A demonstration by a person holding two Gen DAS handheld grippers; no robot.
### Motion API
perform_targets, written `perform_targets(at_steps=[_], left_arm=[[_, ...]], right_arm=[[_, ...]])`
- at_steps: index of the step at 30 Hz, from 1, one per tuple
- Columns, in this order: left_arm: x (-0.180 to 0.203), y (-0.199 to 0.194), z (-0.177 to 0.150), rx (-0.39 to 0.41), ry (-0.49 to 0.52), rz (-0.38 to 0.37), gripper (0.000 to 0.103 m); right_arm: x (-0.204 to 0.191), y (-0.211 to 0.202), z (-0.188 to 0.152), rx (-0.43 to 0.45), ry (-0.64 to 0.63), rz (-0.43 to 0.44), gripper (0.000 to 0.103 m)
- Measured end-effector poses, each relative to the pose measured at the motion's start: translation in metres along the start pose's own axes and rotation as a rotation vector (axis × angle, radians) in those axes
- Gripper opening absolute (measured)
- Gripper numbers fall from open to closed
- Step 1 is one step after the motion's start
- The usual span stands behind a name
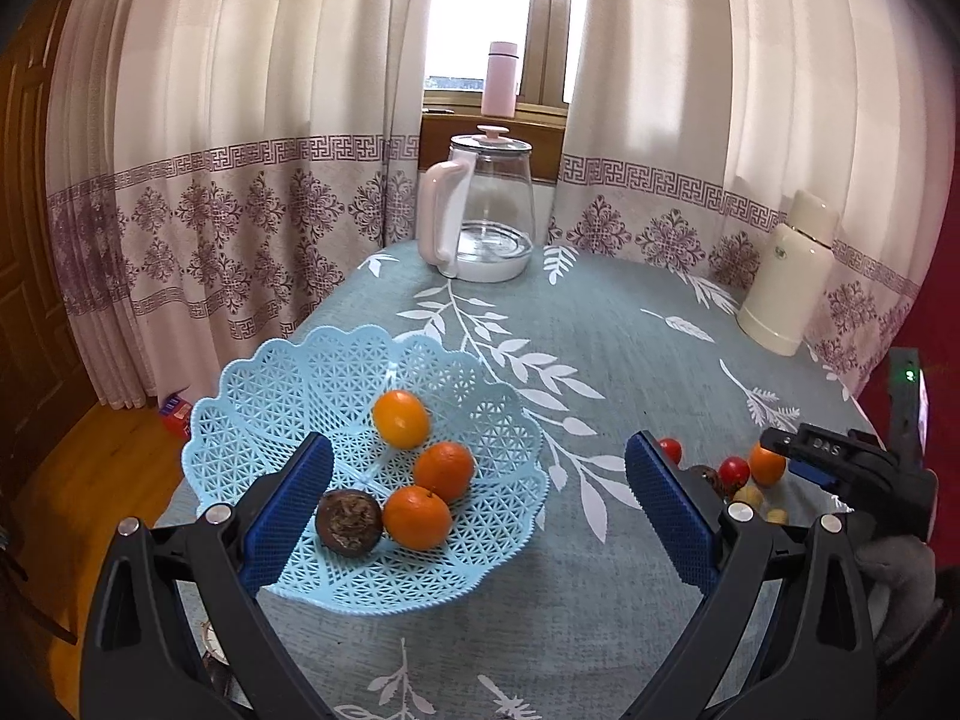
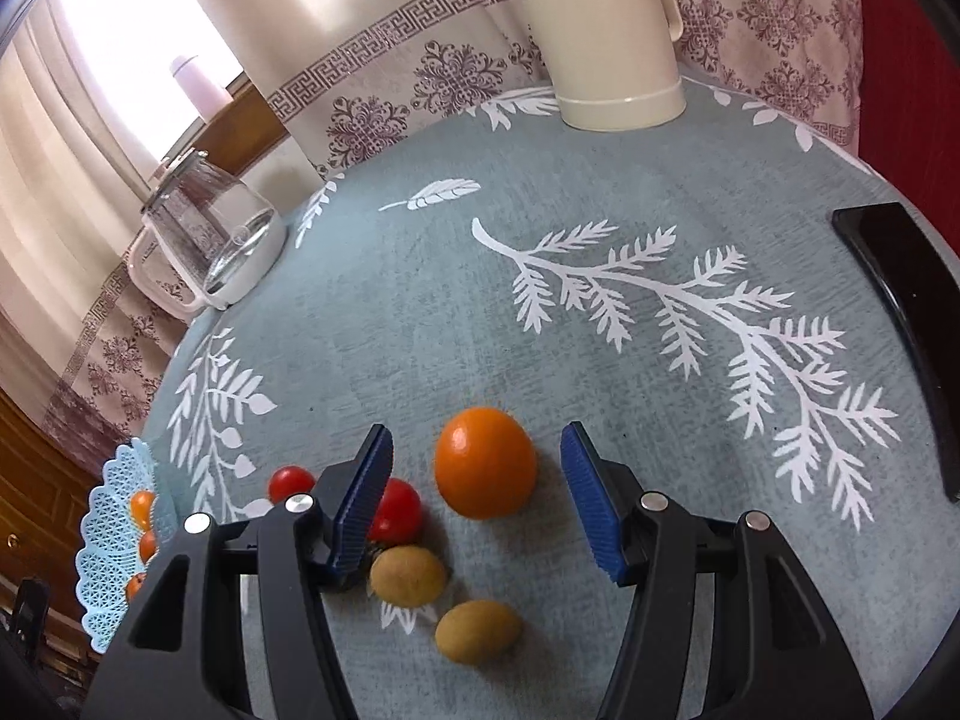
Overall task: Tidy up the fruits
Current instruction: 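Grasp the large orange with the right gripper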
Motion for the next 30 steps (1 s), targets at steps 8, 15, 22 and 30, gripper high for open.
perform_targets(at_steps=[8,15,22,30], left_arm=[[0.008,0.007,-0.005,-0.023,0.019,-0.007,0.099],[0.015,0.010,-0.008,-0.031,0.043,-0.015,0.099],[0.016,0.013,-0.010,-0.041,0.045,-0.014,0.099],[0.030,0.023,-0.020,-0.074,0.066,-0.024,0.099]], right_arm=[[0.005,0.018,0.005,-0.016,0.007,-0.024,0.060],[-0.002,0.022,0.003,0.004,-0.093,-0.076,0.050],[-0.008,0.017,-0.004,0.000,-0.183,-0.064,0.037],[0.004,-0.012,-0.009,0.036,-0.219,-0.050,0.037]])
Point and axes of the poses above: each gripper's, at about its wrist camera, not at the fingertips, and y roughly the way its jaws point, x to its right, z to its top, the point moved 6 cm from there along y, roughly the way its jaws point, and after that the axes turned 8 degrees about y, right-handed, at the moved point
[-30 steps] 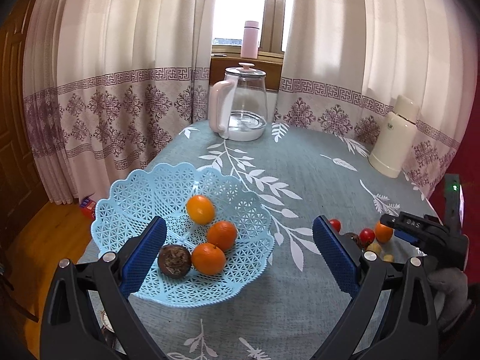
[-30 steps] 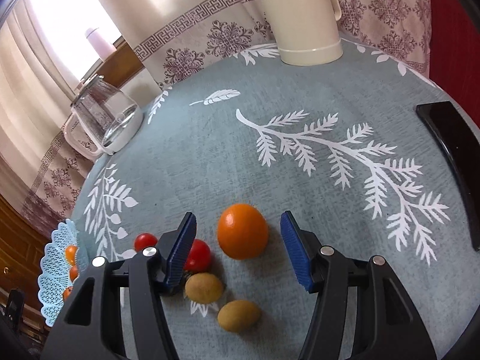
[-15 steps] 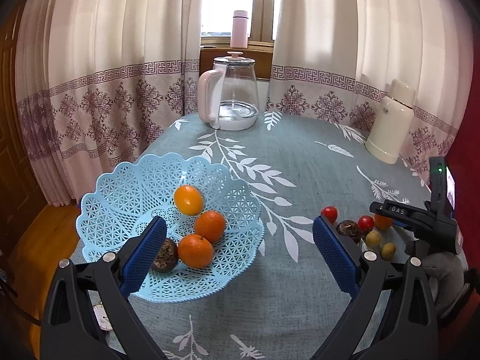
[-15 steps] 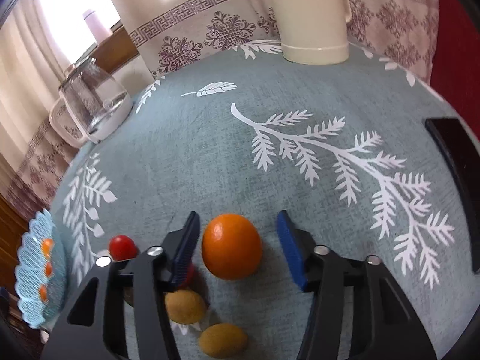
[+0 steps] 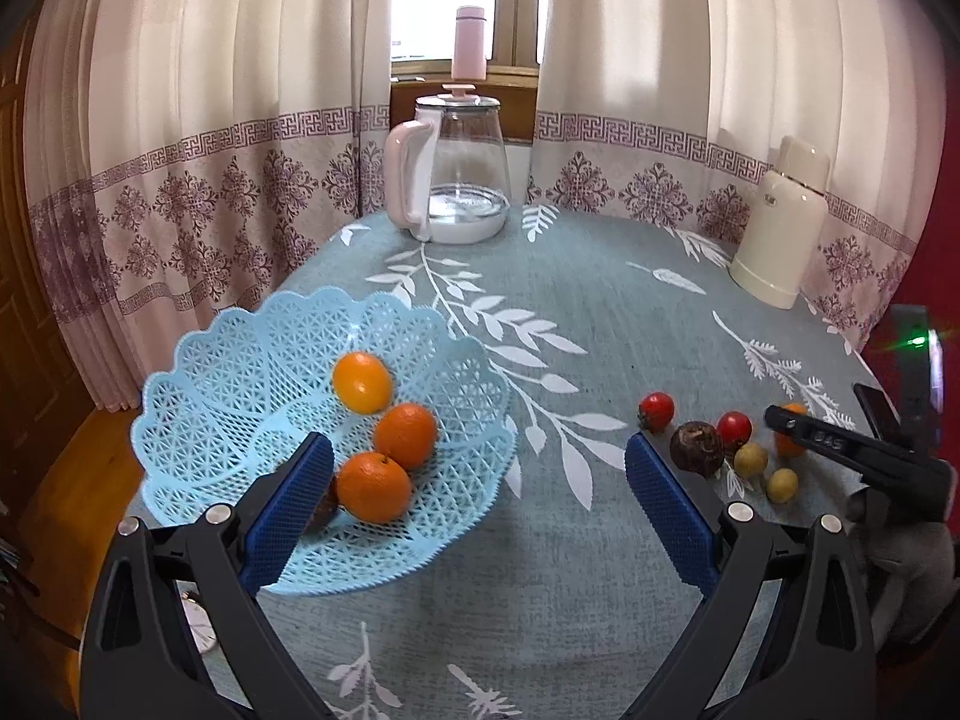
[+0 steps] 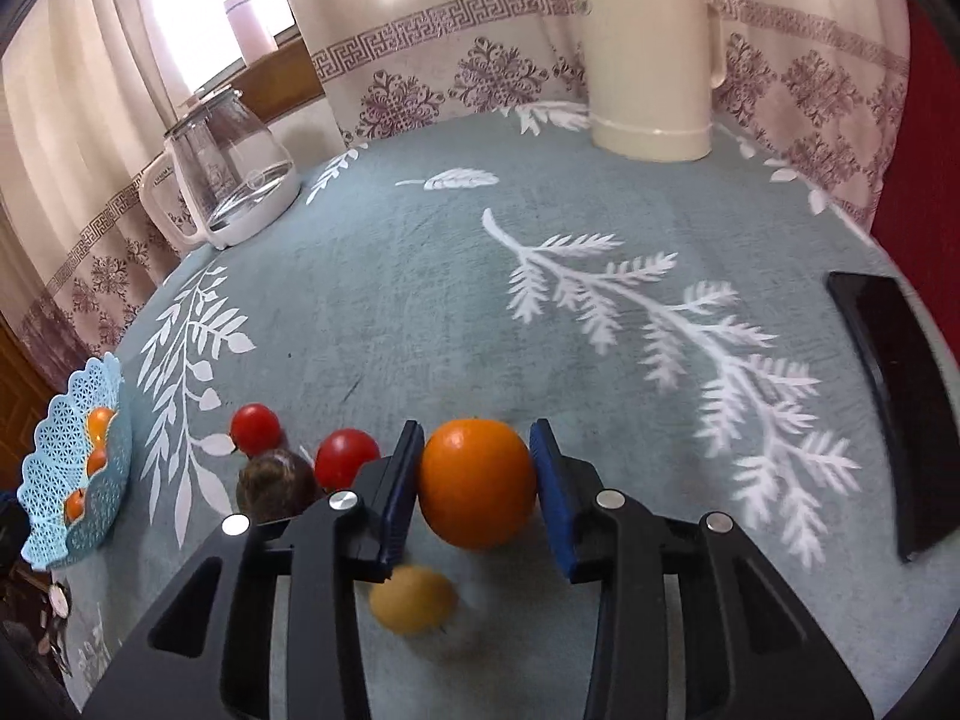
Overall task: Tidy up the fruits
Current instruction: 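Grasp the large orange with the right gripper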
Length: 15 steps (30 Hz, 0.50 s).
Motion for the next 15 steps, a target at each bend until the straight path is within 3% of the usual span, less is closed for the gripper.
perform_targets(at_steps=[9,15], left_arm=[[0.046,0.019,-0.002,-0.028,0.059,-0.068,0.099],[0.076,0.043,-0.001,-0.072,0.100,-0.130,0.099]], right_arm=[[0.013,-0.026,0.001,0.097,-0.120,-0.080,0.037],[0.027,-0.022,-0.001,0.085,-0.076,-0.058,0.037]])
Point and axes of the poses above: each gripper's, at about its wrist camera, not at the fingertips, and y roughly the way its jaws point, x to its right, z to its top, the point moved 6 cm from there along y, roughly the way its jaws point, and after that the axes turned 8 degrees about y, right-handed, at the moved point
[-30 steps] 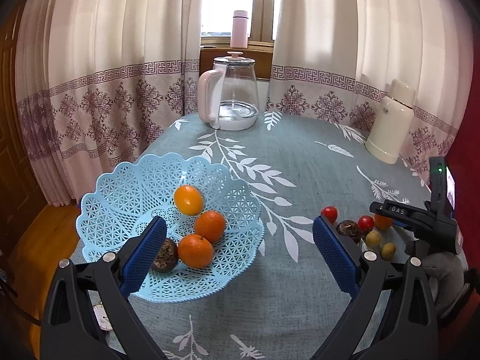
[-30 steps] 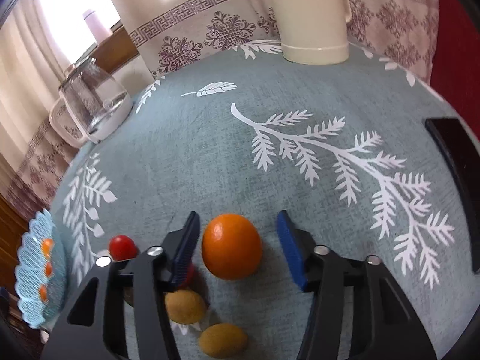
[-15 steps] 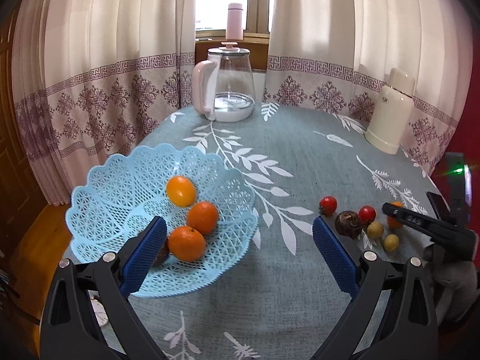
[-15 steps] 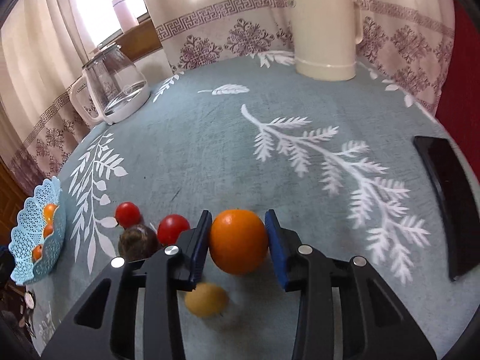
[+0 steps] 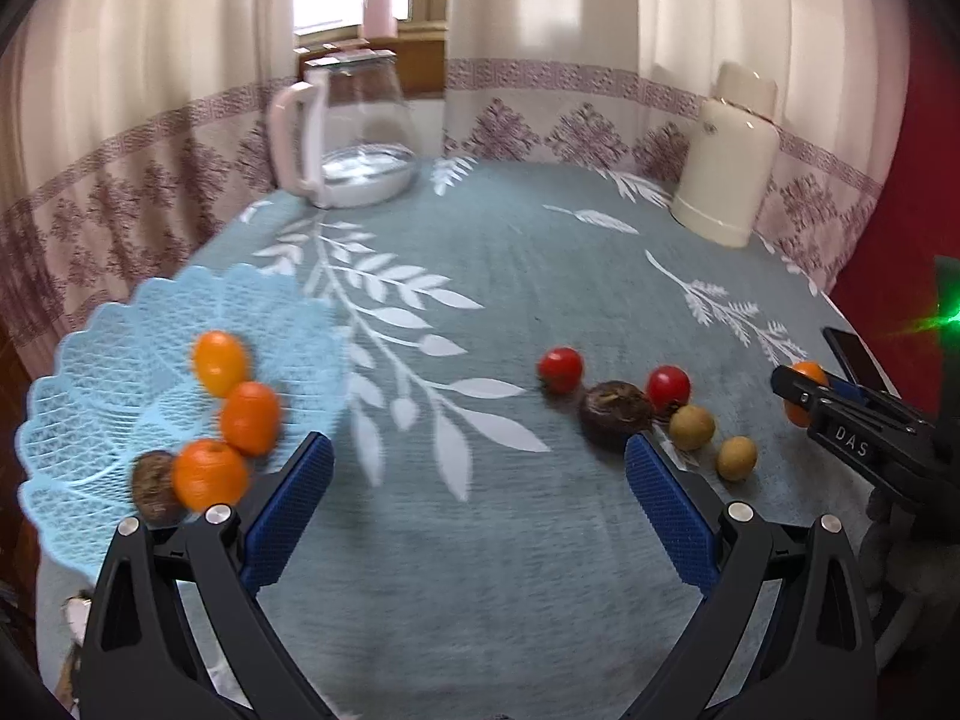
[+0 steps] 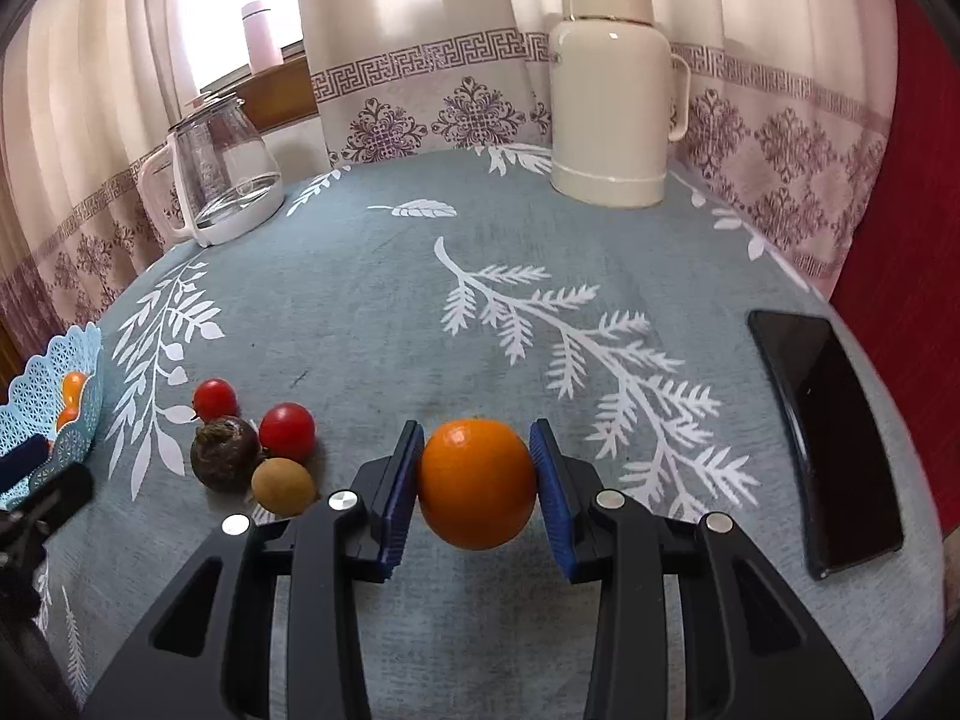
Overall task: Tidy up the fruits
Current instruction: 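Grasp the dark brown round fruit with the left gripper while the right gripper holds the orange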
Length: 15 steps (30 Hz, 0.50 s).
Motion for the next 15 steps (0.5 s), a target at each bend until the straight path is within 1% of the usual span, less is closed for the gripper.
perform_targets(at_steps=[2,4,6,8,11,14,15], left_arm=[[0.010,0.010,0.002,-0.016,0.023,-0.035,0.099],[0.021,0.024,0.003,-0.040,0.048,-0.059,0.096],[0.029,0.037,0.003,-0.072,0.054,-0.084,0.088],[0.033,0.047,0.002,-0.098,0.048,-0.107,0.084],[0.041,0.057,0.003,-0.115,0.053,-0.132,0.082],[0.049,0.062,0.005,-0.119,0.080,-0.133,0.082],[0.050,0.064,0.005,-0.121,0.085,-0.132,0.078]], right_arm=[[0.002,0.002,-0.001,-0.008,0.016,0.013,0.037],[0.004,0.002,-0.002,-0.010,0.031,0.026,0.037],[0.007,0.004,-0.003,-0.019,0.049,0.038,0.037],[0.008,0.005,-0.004,-0.027,0.061,0.047,0.037],[0.008,0.005,-0.004,-0.026,0.068,0.056,0.037],[0.008,0.004,-0.004,-0.024,0.071,0.062,0.037],[0.009,0.004,-0.005,-0.026,0.073,0.064,0.037]])
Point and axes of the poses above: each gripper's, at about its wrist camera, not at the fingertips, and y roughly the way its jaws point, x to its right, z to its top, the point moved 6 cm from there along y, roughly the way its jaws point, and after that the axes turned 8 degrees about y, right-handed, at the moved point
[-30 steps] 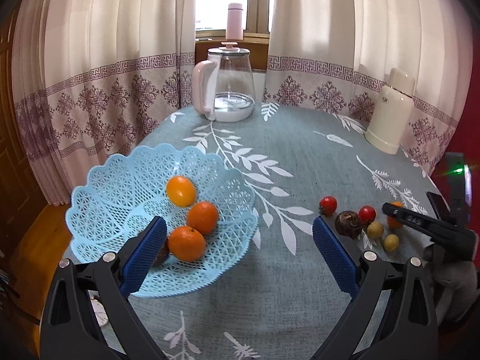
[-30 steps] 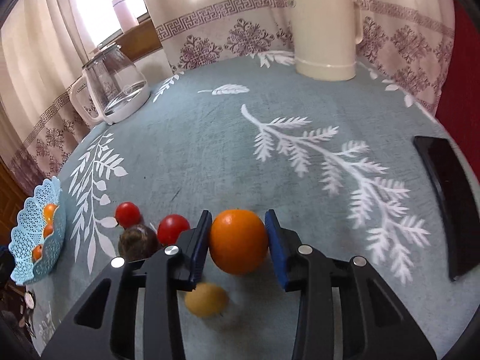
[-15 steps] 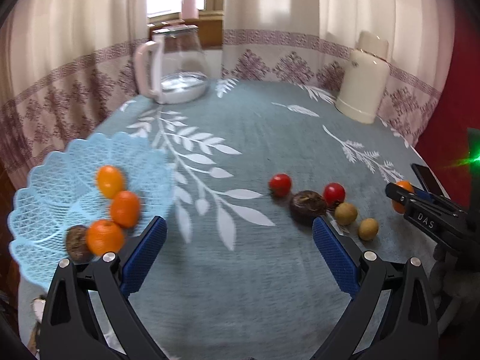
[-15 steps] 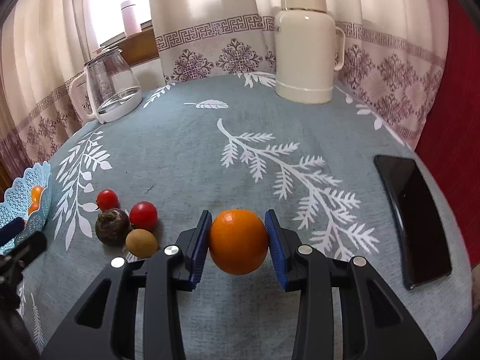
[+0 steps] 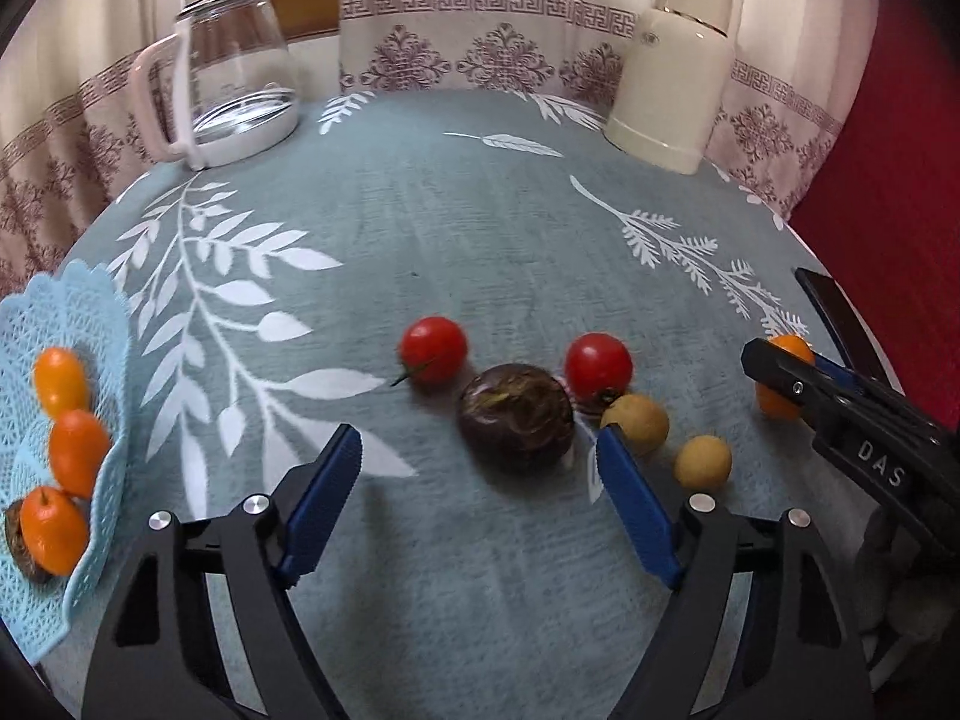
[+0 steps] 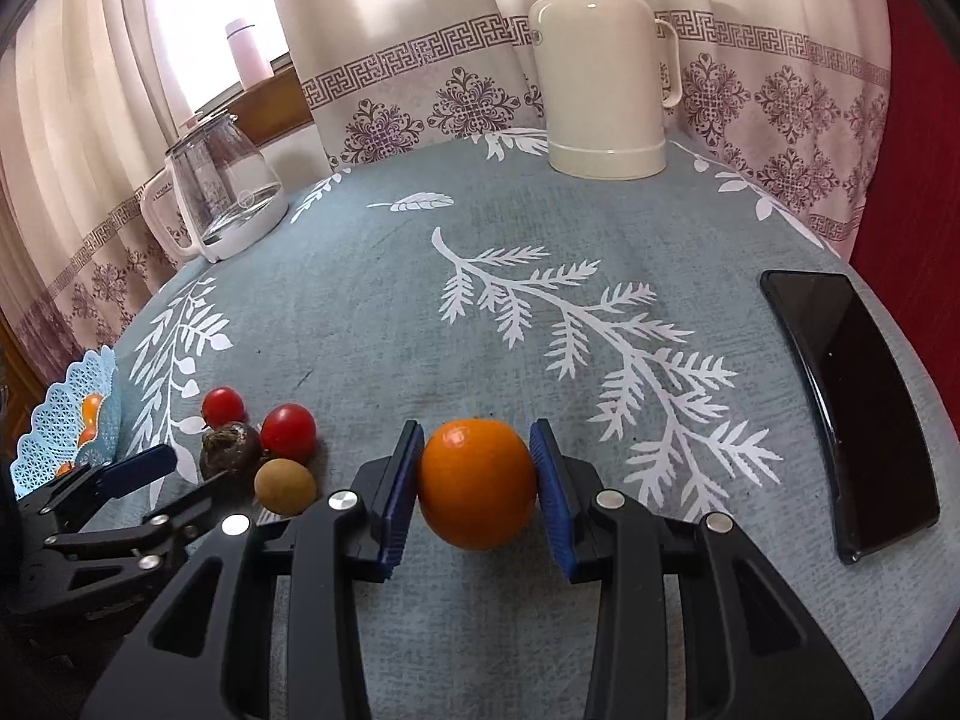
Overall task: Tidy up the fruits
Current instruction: 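Grasp the dark brown round fruit with the left gripper while the right gripper holds the orange, then carry the brown fruit into the blue basket and open the left gripper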
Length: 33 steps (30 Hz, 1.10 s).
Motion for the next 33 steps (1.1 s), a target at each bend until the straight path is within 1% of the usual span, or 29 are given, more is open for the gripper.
perform_targets(at_steps=[3,6,8,13,15,20,29,33], left_arm=[[0.001,0.008,0.001,-0.020,0.001,0.000,0.069],[0.000,0.011,0.001,-0.023,-0.007,-0.008,0.067],[0.002,0.012,0.002,-0.018,0.000,-0.011,0.063],[0.002,0.012,0.002,0.006,-0.015,-0.026,0.057],[0.002,0.010,0.001,0.015,-0.026,-0.045,0.046],[0.002,0.004,-0.002,0.027,-0.046,-0.050,0.046],[-0.003,-0.016,-0.006,0.058,-0.055,0.007,0.046],[-0.008,-0.024,-0.009,0.061,-0.073,0.017,0.046]], right_arm=[[0.000,0.000,0.000,-0.003,0.003,0.005,0.037],[0.000,0.000,-0.001,-0.002,0.003,0.007,0.037],[-0.001,0.000,-0.001,-0.001,0.001,0.007,0.037],[-0.001,-0.001,-0.001,0.000,0.000,0.009,0.037],[-0.001,-0.001,-0.001,0.001,-0.001,0.009,0.037],[-0.002,-0.002,0.000,0.007,0.000,0.014,0.037],[-0.005,-0.008,0.001,0.033,-0.005,0.044,0.037],[-0.007,-0.012,0.001,0.046,-0.005,0.072,0.037]])
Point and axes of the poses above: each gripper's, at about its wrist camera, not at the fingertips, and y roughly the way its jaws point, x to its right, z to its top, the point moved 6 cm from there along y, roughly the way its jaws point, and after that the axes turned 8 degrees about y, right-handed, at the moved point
